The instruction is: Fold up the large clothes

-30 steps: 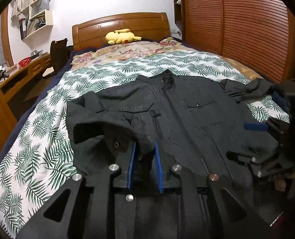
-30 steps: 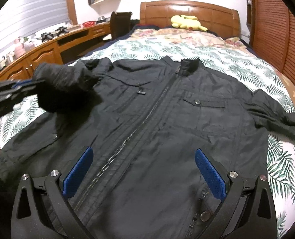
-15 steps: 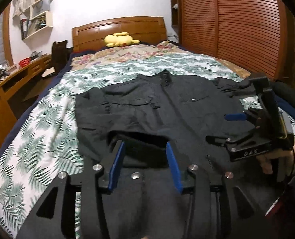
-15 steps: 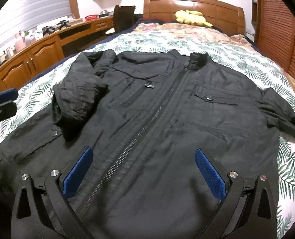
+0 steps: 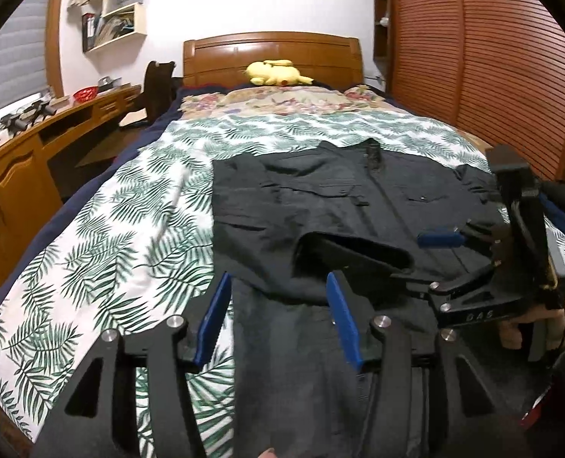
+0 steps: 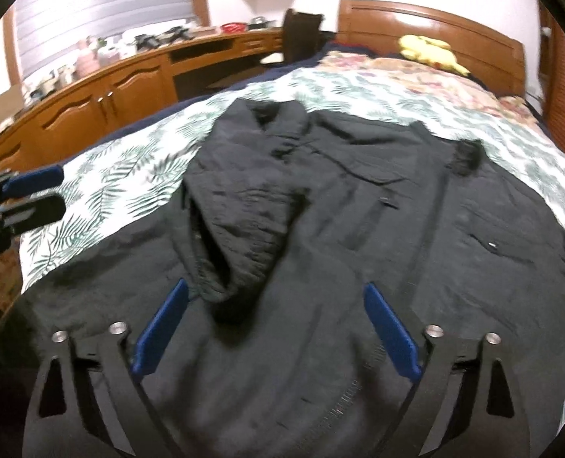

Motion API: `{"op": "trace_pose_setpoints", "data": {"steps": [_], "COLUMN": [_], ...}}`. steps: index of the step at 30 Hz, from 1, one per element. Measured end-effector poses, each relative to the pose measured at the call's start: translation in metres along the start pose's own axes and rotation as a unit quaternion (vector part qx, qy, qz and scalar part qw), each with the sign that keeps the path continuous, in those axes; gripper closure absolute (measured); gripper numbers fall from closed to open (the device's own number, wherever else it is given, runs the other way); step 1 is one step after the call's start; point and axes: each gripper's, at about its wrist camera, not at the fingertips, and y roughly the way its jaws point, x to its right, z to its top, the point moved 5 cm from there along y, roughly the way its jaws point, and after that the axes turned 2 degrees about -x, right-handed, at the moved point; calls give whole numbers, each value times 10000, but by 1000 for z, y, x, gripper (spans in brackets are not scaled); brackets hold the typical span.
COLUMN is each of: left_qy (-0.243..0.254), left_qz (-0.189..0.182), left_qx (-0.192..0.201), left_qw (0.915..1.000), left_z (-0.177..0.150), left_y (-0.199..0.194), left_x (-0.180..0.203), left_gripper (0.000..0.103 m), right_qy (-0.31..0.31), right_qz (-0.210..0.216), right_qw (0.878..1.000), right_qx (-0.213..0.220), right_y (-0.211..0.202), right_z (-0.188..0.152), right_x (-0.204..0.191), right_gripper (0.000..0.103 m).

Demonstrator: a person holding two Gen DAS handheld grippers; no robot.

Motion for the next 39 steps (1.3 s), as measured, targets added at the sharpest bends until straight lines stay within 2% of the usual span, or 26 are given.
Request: {"op": "trace_pose_setpoints", "data": {"steps": [1,3,4,6,8,9,17,24,39], "left_qy": [-25,-71,-87,-110,-133,-139,-231,-88,177], "left_qz": [15,36,47,81,114,114,51,-44,-220], "left_qx": [-10,-27,-35,-36,-13,-14,-94,-52,-73], "left_qw": [10000,10000,9999,9999,9998,9998,9997,9999,9996], "left_z": [-1,-3,-5,-6,-6,-6,-7,0,14], "left_y": [0,1,1,2,2,2,12,17,36], "left_x": [-3,-9,-10,-13,-15,-16,-15,5,55], "left_gripper": [52,52,52,52,52,52,52,51,51], "right_qy": [-93,-308,-381,-394,-427,-465,-255,-89,364], "right_qz": [59,1,-64,-15,-28,-62,-57,-401,-1008], "right_qw": [9999,9995,9992,9992,9991,9989,9984,9960,9901], "right_qx": [-40,-75,-92,-66,-10,12,504,789,906], "right_y": [4,11,14,15,12,10,-24,-64,-94], "right_z": [-1,-3,-4,-5,-4,-4,-2,-15,-41], "right_x": [-4,-11,-13,-14,-14,-14,2,31,82], "right_gripper": [26,46,52,79,93,96,99,99,99]}}
